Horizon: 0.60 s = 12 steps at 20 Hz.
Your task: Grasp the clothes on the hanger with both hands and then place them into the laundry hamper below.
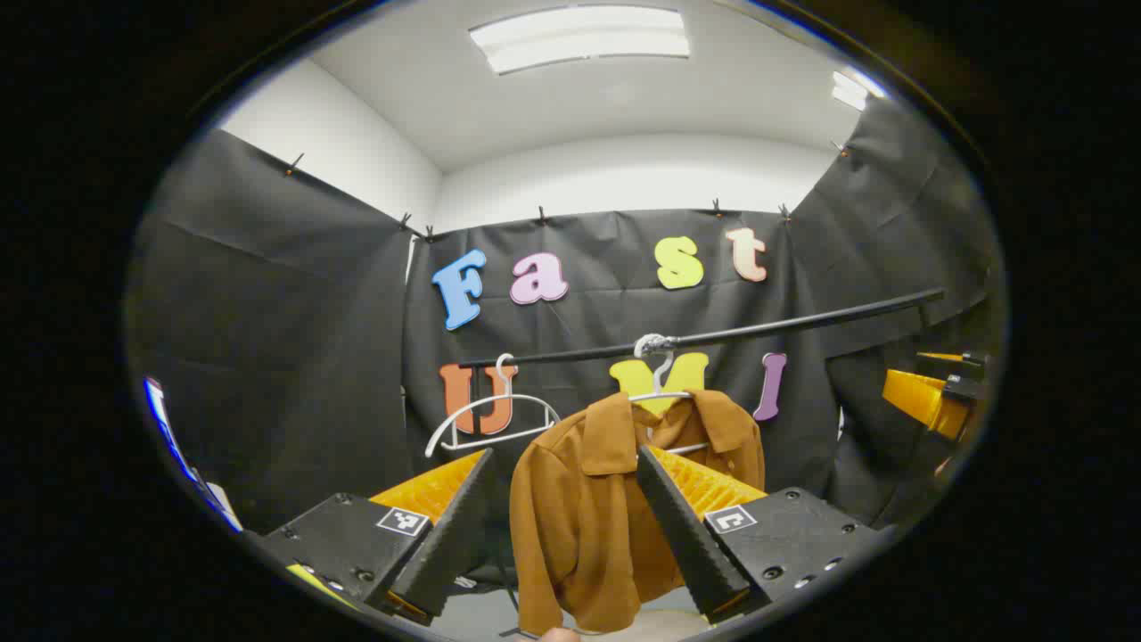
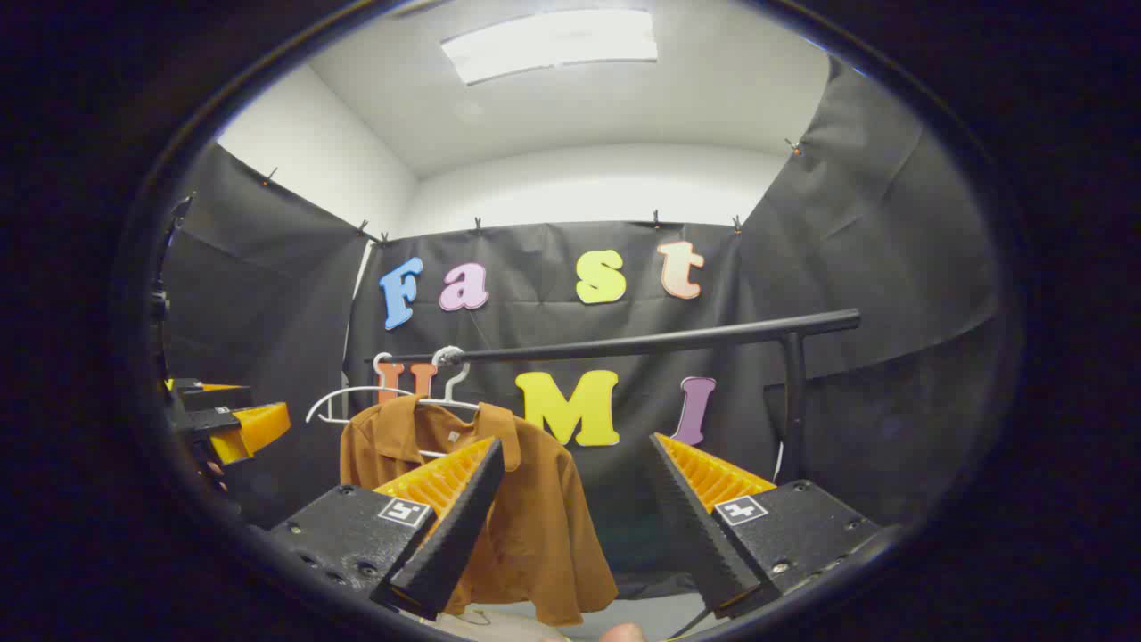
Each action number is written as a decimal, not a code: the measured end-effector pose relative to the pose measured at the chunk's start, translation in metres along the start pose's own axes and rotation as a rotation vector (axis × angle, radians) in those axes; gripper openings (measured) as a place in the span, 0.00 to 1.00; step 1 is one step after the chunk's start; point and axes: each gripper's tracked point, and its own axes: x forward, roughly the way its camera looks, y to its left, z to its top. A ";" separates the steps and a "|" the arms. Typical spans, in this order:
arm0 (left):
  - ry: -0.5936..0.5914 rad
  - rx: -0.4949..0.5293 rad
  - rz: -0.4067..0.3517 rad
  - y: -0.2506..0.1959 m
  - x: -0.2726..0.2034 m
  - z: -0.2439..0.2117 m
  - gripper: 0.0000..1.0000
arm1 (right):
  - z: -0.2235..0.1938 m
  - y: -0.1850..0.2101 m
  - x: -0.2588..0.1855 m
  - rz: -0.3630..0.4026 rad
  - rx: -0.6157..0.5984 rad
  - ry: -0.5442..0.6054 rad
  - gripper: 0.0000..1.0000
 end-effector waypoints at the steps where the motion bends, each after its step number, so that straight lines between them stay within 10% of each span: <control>1: 0.004 -0.001 0.012 0.001 -0.003 0.002 0.99 | 0.000 0.000 -0.001 0.011 0.006 0.002 1.00; 12: -0.026 0.011 0.057 0.009 -0.008 0.023 0.99 | -0.007 -0.004 -0.004 0.049 0.023 0.024 1.00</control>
